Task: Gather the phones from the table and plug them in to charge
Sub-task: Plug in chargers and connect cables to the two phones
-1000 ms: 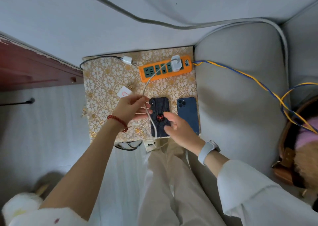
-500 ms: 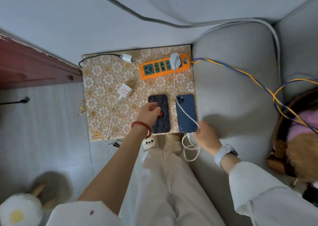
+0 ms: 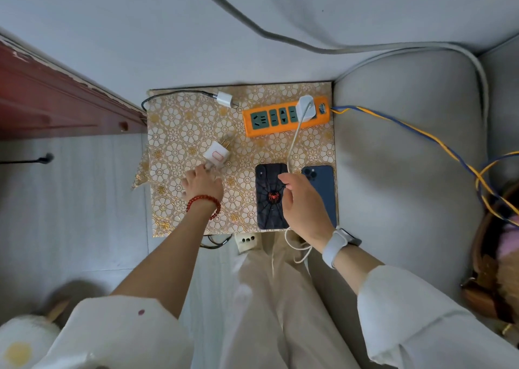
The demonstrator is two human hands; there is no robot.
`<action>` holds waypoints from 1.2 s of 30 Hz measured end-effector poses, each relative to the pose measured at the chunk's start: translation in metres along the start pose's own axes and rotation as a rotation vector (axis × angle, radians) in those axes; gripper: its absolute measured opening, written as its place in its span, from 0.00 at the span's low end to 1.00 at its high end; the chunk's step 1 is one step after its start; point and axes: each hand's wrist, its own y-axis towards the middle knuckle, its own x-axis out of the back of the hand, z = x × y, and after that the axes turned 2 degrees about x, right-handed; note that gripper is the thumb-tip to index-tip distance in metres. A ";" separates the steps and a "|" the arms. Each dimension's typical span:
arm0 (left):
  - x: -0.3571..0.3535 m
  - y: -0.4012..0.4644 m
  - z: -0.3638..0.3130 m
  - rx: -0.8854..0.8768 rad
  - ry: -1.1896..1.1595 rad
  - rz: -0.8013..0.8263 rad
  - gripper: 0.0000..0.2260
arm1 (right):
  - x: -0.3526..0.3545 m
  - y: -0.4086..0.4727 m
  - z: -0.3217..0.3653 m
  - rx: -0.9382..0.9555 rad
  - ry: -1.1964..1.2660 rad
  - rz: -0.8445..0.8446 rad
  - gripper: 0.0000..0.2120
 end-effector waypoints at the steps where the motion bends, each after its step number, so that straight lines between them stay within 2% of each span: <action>1: -0.003 0.004 0.003 0.009 0.002 -0.023 0.18 | -0.002 0.003 0.000 0.005 -0.009 0.013 0.15; 4: -0.007 0.009 0.010 -0.060 -0.106 -0.047 0.11 | -0.006 0.011 0.002 0.034 -0.039 0.042 0.16; 8: 0.008 -0.007 0.021 -0.276 -0.272 -0.013 0.10 | -0.010 0.022 0.013 0.150 -0.154 0.101 0.19; 13: 0.040 -0.040 0.029 -0.445 -0.412 -0.027 0.08 | -0.014 0.046 0.035 0.387 -0.364 0.359 0.29; 19: 0.075 -0.050 0.009 -0.574 -0.430 -0.074 0.08 | -0.001 0.069 0.060 0.573 -0.446 0.310 0.28; 22: 0.087 -0.043 -0.015 -0.665 -0.377 -0.044 0.09 | 0.021 0.090 0.067 0.650 -0.531 0.278 0.22; 24: 0.091 -0.037 -0.031 -0.641 -0.424 0.004 0.09 | 0.038 0.105 0.066 0.603 -0.542 0.214 0.20; 28: 0.082 -0.033 -0.038 -0.563 -0.551 0.107 0.06 | 0.063 0.128 0.051 0.393 -0.436 0.071 0.20; 32: 0.063 -0.037 -0.014 -0.499 -0.509 0.235 0.04 | 0.074 0.140 0.033 0.314 -0.349 0.037 0.21; 34: 0.056 -0.033 -0.002 -0.433 -0.504 0.226 0.05 | 0.078 0.145 0.026 0.288 -0.350 0.033 0.22; 36: 0.053 -0.025 0.001 -0.395 -0.501 0.130 0.07 | 0.079 0.148 0.019 0.261 -0.377 0.044 0.23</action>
